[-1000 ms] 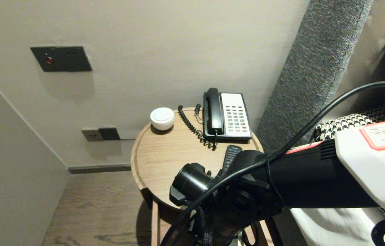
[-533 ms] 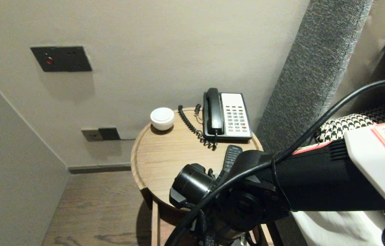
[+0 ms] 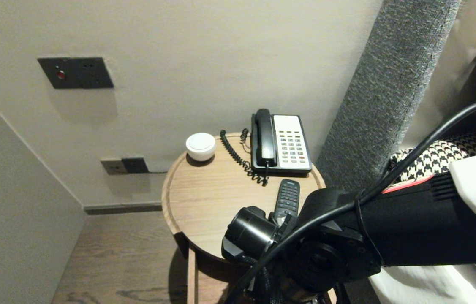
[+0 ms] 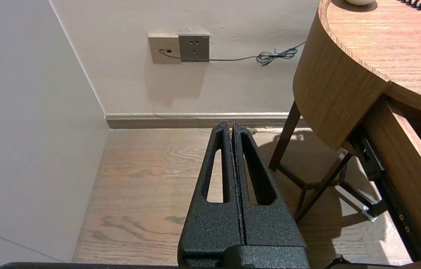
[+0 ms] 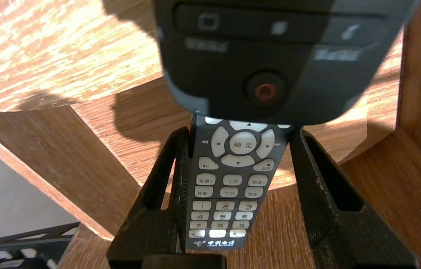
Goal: Take the remote control out of the drawer one by one and place them on the table
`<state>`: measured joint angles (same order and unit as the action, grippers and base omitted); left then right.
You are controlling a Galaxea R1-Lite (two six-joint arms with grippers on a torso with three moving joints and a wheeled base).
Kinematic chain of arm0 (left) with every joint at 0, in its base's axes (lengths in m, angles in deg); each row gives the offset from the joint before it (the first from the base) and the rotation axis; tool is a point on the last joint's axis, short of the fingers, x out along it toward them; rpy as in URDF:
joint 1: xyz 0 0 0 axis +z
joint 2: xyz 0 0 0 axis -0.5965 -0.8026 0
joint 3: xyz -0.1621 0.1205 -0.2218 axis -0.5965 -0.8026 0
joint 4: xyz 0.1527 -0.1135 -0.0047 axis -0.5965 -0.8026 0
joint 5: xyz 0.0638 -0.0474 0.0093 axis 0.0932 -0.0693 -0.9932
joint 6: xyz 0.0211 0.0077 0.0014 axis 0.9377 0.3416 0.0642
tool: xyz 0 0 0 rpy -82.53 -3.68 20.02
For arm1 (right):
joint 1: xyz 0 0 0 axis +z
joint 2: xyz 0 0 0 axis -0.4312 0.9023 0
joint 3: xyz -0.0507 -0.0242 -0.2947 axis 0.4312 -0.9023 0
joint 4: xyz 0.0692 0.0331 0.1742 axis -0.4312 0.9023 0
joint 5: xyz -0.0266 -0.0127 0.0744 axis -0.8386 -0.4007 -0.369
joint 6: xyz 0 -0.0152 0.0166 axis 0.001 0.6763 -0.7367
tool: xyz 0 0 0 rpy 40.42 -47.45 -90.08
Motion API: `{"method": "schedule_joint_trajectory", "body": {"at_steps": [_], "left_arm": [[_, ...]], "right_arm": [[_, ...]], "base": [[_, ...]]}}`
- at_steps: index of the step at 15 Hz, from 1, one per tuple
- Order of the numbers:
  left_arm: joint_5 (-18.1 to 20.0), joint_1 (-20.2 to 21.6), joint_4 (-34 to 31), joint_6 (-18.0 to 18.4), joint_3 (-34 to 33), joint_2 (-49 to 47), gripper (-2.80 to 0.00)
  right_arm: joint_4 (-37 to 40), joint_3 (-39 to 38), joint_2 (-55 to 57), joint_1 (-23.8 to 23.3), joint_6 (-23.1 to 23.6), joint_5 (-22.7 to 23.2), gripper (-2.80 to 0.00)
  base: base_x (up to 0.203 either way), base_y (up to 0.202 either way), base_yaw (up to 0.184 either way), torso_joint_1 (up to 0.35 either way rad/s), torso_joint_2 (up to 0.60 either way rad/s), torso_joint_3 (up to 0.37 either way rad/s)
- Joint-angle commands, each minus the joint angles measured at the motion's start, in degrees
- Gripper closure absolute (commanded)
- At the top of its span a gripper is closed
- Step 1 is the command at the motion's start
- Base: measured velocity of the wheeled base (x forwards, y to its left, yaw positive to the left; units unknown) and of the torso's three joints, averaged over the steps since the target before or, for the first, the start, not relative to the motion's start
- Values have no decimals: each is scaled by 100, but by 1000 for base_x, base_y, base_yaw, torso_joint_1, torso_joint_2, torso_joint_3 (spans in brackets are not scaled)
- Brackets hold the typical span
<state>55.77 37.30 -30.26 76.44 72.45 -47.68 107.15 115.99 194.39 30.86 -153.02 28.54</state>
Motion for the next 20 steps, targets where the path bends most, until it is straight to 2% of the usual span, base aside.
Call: {"method": "schedule_joint_trajectory", "body": {"at_steps": [1,3,4,10,13,20], "left_arm": [[-2,2,5,0,0,9,0],[-2,2,5,-9,0,9,0],[-2,2,5,-9,0,17,0],[-2,2,5,-4,0,17,0],[-2,2,5,-3,0,9,0],[-2,2,5,-3,0,9,0]], "right_arm": [[1,-1,-83,-62,-85,174,0],[15,-3,-122,-124,-240,645,0],[30,-48,-123,-187,-302,723,0],[13,-309,-145,-367,-354,841,0],[-21,-467,-244,-384,-462,1160,0],[-32,-823,-466,-389,-464,1167,0]], "base": [[0,0,0,0,0,0],[0,0,0,0,0,0],[0,0,0,0,0,0],[0,0,0,0,0,0],[0,0,0,0,0,0],[0,0,0,0,0,0]]}}
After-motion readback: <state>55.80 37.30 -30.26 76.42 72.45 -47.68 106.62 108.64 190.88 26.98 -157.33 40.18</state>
